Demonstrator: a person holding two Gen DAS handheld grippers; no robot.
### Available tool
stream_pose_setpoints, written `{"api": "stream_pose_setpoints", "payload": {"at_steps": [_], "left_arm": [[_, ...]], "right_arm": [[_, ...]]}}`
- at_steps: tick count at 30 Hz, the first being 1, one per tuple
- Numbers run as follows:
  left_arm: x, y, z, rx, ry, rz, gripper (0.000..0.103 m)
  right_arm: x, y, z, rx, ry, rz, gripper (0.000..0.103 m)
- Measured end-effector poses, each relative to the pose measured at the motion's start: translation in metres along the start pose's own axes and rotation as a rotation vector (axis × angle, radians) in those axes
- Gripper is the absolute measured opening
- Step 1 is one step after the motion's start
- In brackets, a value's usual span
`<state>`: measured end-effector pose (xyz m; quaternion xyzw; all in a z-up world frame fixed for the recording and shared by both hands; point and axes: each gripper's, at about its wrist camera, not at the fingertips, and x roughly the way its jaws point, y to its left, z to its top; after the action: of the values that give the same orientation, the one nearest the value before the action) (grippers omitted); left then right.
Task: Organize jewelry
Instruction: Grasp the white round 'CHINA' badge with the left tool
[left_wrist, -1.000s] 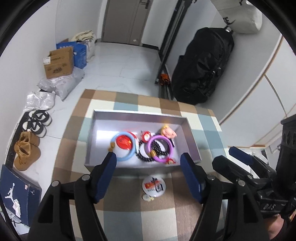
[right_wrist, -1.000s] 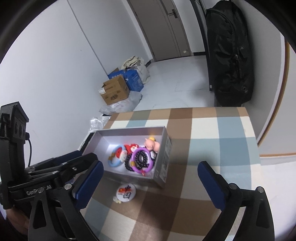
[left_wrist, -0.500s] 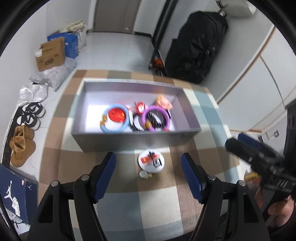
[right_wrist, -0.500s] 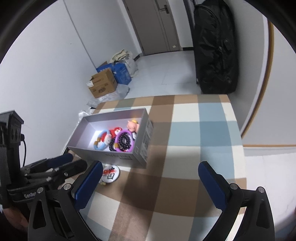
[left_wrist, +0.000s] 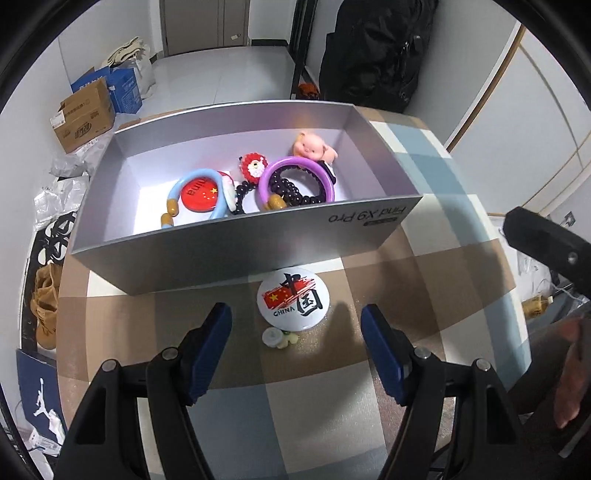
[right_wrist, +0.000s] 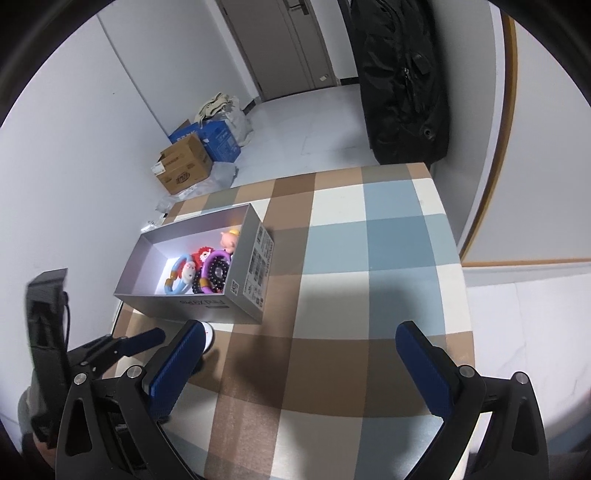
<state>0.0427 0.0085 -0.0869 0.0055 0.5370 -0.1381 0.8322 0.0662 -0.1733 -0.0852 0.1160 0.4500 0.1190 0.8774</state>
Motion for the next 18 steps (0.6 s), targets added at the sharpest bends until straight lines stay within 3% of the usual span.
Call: {"api": "stream_pose_setpoints", "payload": {"at_steps": [4,6,7,14,18], "left_arm": [[-0.001,0.005,0.002,-0.044,0.001,-0.016,0.068],[0.003,0.008,0.003,-0.07,0.013,-0.02,0.063],[0.005,0.008,0.004,-0.081,0.03,-0.018,0.055],[0.009,-0.01,0.003,-0.011,0.045,0.048,0.038],[0.009,-0.01,0.003,-0.007,0.053,0.061,0.038]], "right_arm": [[0.0,-0.002,0.0,-0.006,-0.001,-0.011,0.103],[0.001,-0.004,0.0,0.002,0.002,-0.009,0.103],[0.001,-0.006,0.0,0.009,0.002,-0.009,0.103],[0.001,-0.011,-0.001,0.012,0.006,-0.019,0.103],[0.001,-0.012,-0.001,0.018,0.008,-0.02,0.103]]}}
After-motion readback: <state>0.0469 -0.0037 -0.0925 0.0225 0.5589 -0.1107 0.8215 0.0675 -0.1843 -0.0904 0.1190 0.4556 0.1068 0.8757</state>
